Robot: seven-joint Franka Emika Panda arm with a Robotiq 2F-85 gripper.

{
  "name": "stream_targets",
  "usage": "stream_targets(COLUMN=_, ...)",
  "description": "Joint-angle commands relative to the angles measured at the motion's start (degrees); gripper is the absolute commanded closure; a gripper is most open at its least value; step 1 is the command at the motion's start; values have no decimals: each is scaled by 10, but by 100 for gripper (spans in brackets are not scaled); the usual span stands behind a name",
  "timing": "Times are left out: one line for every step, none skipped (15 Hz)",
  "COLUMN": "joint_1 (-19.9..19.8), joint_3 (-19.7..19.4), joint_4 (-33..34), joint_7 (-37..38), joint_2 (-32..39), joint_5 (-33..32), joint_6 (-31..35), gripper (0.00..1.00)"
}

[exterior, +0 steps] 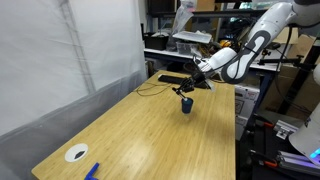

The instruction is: Put the marker in the cup

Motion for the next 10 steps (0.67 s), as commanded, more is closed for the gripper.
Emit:
stream_targets(joint_1=-44, joint_3=10, joint_4=5, joint_7=35, joint_2=12, joint_5=-47, joint_6=0, gripper=95)
stream_targets(joint_1=-59, joint_3=23, joint_4=2, joint_7=-3, joint_2=22, joint_5=-16, joint_6=-1, gripper=95)
stream_targets(joint_1=-64, joint_3=20, joint_4=5, joint_7=1, joint_2=25, joint_5=-20, joint_6=-1, gripper=95)
stream_targets(joint_1=-68, joint_3=19, joint_4=7, joint_7=-1, joint_2=31, joint_5=-21, joint_6=-1, gripper=95)
stream_targets(joint_1=-68, joint_3=17, joint_4=9, joint_7=-1, joint_2=34, joint_5=-20, joint_6=-1, gripper=95)
stream_targets(joint_1=-63, joint_3=14, joint_4=11, joint_7=-2, joint_2=39, joint_5=-18, joint_6=-1, gripper=95)
stream_targets(joint_1=-54, joint_3=-1, joint_4=18, joint_7=39, joint_2=41, joint_5=-61, joint_6=0, gripper=95)
stream_targets(joint_1=-49, joint_3=5, joint_4=14, joint_7=2, joint_2=52, joint_5=-26, joint_6=3, gripper=95)
stream_targets(joint_1=-44, joint_3=2, joint_4=15, joint_7=5, joint_2=58, joint_5=-29, joint_6=3, gripper=95)
stream_targets(joint_1=-39, joint_3=1, joint_4=18, joint_7=3, joint_2=66, joint_5=-29, joint_6=3, gripper=95)
